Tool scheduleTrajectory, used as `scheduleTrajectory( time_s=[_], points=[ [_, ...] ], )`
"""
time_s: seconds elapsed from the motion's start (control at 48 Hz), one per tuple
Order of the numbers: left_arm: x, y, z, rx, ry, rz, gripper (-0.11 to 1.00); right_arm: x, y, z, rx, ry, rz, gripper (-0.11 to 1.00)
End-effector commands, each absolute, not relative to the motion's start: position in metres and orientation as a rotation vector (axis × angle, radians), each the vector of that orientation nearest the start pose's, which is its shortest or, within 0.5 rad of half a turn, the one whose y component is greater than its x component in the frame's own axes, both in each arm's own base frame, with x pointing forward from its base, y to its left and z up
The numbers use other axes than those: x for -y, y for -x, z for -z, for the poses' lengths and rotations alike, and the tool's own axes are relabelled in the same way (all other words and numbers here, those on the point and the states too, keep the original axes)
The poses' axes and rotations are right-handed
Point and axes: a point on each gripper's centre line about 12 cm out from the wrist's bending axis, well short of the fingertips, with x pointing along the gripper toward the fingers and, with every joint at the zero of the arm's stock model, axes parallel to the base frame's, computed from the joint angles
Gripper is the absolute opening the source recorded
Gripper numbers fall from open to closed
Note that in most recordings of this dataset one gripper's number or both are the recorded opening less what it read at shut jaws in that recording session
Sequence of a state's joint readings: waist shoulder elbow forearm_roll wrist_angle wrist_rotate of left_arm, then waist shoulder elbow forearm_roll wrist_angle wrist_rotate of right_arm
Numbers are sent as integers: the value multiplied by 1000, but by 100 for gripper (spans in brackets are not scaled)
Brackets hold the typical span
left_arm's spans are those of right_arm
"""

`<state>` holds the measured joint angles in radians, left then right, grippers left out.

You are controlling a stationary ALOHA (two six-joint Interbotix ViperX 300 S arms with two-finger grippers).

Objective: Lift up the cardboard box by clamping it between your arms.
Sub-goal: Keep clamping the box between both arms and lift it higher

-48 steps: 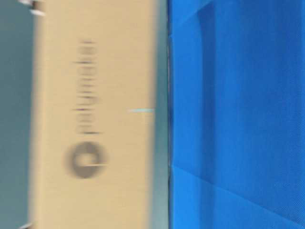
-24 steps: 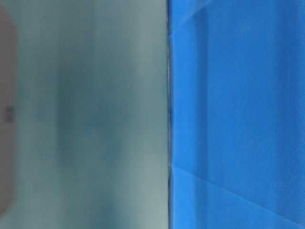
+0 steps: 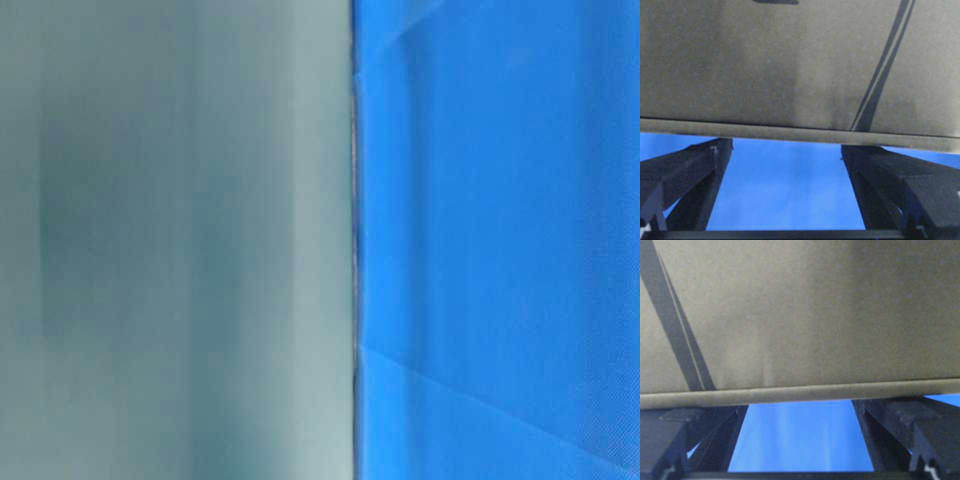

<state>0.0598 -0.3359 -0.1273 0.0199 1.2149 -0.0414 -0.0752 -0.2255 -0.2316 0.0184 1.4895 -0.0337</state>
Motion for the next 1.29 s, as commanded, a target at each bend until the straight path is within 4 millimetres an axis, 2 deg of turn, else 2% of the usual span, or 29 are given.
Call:
scheduleTrajectory(
  time_s=[0.0, 0.5, 0.646, 0.896, 1.271],
  points=[
    [-27, -327, -488, -711, 54, -104, 87, 24, -340, -458, -1018, -37, 46, 99],
    [-30, -328, -483, -723, 60, -112, 87, 27, -338, -455, -1023, -33, 51, 99],
    [-31, -333, -463, -756, 63, -116, 87, 28, -341, -433, -1075, -34, 49, 99],
    [-29, -342, -423, -774, 68, -110, 87, 29, -349, -375, -1124, -51, 48, 99],
    [-28, -348, -364, -840, 71, -107, 87, 27, -354, -336, -1073, -60, 47, 98]
  ],
)
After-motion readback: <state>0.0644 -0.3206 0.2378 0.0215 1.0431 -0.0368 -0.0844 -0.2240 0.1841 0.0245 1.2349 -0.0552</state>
